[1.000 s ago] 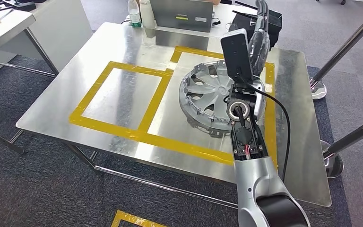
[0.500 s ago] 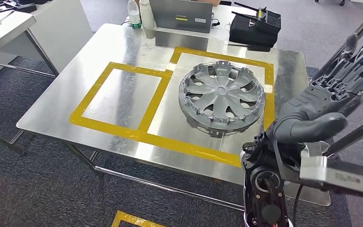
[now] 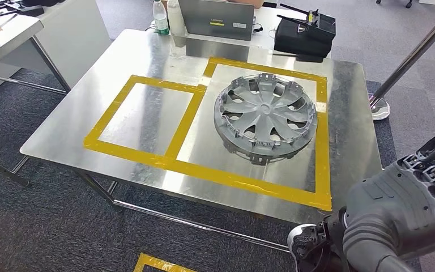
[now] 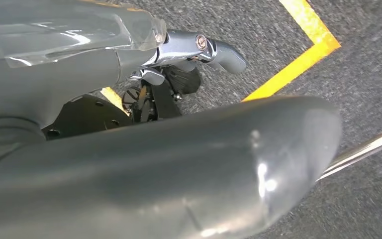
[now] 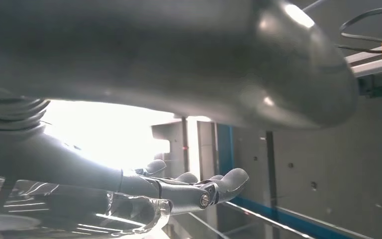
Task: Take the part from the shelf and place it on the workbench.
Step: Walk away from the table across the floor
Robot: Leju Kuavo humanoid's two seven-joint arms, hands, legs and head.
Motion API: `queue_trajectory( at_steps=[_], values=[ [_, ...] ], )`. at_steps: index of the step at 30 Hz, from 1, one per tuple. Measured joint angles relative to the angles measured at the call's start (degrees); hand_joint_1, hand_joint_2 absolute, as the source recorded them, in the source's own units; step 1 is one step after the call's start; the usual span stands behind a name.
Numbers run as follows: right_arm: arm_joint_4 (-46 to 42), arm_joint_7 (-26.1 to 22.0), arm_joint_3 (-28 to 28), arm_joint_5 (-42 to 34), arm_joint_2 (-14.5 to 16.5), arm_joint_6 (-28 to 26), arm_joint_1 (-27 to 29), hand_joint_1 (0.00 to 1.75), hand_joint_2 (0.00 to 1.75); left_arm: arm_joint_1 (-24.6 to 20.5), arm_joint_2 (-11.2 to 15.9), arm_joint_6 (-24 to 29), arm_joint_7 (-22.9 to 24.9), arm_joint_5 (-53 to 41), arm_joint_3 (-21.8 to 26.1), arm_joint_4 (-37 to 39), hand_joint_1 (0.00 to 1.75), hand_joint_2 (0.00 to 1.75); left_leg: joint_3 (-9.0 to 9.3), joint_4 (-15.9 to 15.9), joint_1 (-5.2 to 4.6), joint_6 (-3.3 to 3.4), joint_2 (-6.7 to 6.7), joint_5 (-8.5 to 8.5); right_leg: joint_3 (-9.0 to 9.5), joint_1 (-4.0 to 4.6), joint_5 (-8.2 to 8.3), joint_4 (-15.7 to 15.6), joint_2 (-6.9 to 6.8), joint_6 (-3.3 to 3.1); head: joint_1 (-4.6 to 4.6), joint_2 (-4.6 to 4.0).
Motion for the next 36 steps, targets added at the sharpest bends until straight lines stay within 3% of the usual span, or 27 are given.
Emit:
queue_trajectory(
  at_steps=[8,12,15,17,20,21,22,23,25,27,31,32,34,36],
  values=[
    [0.0,0.0,1.2,-2.0,-0.3,0.1,2.0,0.0,0.0,0.0,0.1,0.4,3.4,-0.7,0.0,0.0,0.0,0.0,0.05,0.0,-0.06,0.05,0.0,-0.05,0.06,-0.04,0.02,0.0,0.0,0.05,-0.01,0.01],
    [0.0,0.0,1.2,-3.1,-0.3,0.4,2.4,0.0,0.0,0.0,0.1,-0.7,5.2,-0.7,0.0,0.0,0.0,1.75,0.04,0.2,-0.36,0.42,-0.02,-0.23,0.14,-0.31,0.1,-0.2,0.0,0.44,-0.02,0.0],
    [0.0,0.0,1.2,-3.2,-0.3,0.9,2.5,0.0,0.0,0.0,0.1,-1.2,5.4,-0.8,0.0,0.0,0.0,1.75,0.25,-0.3,-0.36,1.09,0.06,0.38,0.15,-0.49,0.18,-0.2,0.0,1.03,-0.03,0.01],
    [0.0,0.0,1.2,-3.4,-0.2,1.2,2.4,0.0,0.0,-0.1,0.1,-1.3,5.5,-0.8,0.0,0.0,0.0,1.75,0.45,-1.1,-0.03,1.65,0.25,1.08,-0.72,-0.44,-1.74,2.1,-0.01,1.32,0.05,0.01],
    [0.0,0.0,1.1,-3.9,-0.3,1.7,2.4,0.0,0.0,-0.1,0.0,-1.4,5.7,-0.8,0.0,0.0,0.0,1.75,0.19,-1.4,0.11,1.94,0.5,1.43,-4.63,-0.52,-7.3,12.1,-0.04,1.7,0.08,0.0],
    [0.0,0.0,1.1,-4.0,-0.3,1.9,2.4,0.0,0.0,-0.1,0.0,-1.4,5.7,-0.8,0.0,0.0,0.0,1.75,0.09,-1.4,0.12,1.91,0.58,1.49,-5.48,-0.58,-8.08,14.6,-0.05,1.81,0.05,0.01],
    [0.0,0.0,1.0,-4.0,-0.3,2.1,2.4,0.0,0.0,-0.1,0.0,-1.3,5.8,-0.8,0.0,0.0,0.0,1.75,0.02,-1.3,0.14,1.83,0.64,1.56,-5.33,-0.64,-7.76,15.1,-0.06,1.88,0.05,0.01],
    [0.0,0.0,1.0,-4.0,-0.2,2.3,2.4,0.0,0.0,-0.1,0.0,-1.3,5.8,-0.8,0.0,0.0,0.0,1.75,-0.02,-1.3,0.19,1.73,0.66,1.62,-4.05,-0.73,-6.47,13.2,-0.09,1.91,0.05,0.01],
    [0.1,0.1,1.0,-4.0,-0.2,2.7,2.4,0.0,0.0,-0.1,0.0,-1.3,5.9,-0.7,0.0,0.0,0.0,1.75,-0.15,-0.9,0.27,1.39,0.64,1.64,0.75,-0.92,-3.36,5.0,-0.17,1.84,0.06,0.01],
    [0.1,0.1,0.9,-4.0,-0.1,3.0,2.4,0.0,0.0,-0.2,0.0,-1.2,5.9,-0.7,0.0,0.0,0.0,1.75,-0.48,-0.5,0.2,0.75,0.55,1.77,3.63,-0.83,-1.97,-0.2,-0.13,1.42,0.03,0.01],
    [0.1,0.1,0.7,-4.2,0.1,3.5,2.4,0.0,0.0,-0.2,-0.1,-1.1,5.9,-0.7,0.0,0.0,0.0,1.75,-1.23,0.0,0.24,-0.72,0.38,1.89,3.02,-0.75,-1.29,-0.9,-0.13,0.0,-0.04,0.01],
    [0.1,0.2,0.7,-4.3,0.3,3.6,2.4,0.0,0.0,-0.2,-0.1,-1.1,5.9,-0.7,0.0,0.0,0.0,1.75,-1.82,1.2,0.34,-1.08,0.35,0.66,2.7,-0.89,-0.93,-1.0,-0.24,-0.45,-0.09,0.01],
    [0.1,0.2,0.6,-4.5,0.6,4.1,2.4,0.0,0.0,-0.2,-0.2,-1.2,6.0,-0.3,0.1,0.0,0.0,1.75,-4.21,7.2,0.72,-1.84,0.33,-3.83,1.71,-1.07,-0.1,-1.1,-0.45,-1.04,-0.2,0.01],
    [0.1,0.3,0.4,-4.9,0.8,4.5,2.4,0.0,0.0,-0.2,-0.2,-1.2,6.3,-0.1,0.1,0.0,0.0,1.75,-6.51,14.1,1.14,-2.34,0.34,-7.31,0.51,-1.08,0.8,-1.0,-0.54,-1.03,-0.22,0.01]
  ],
)
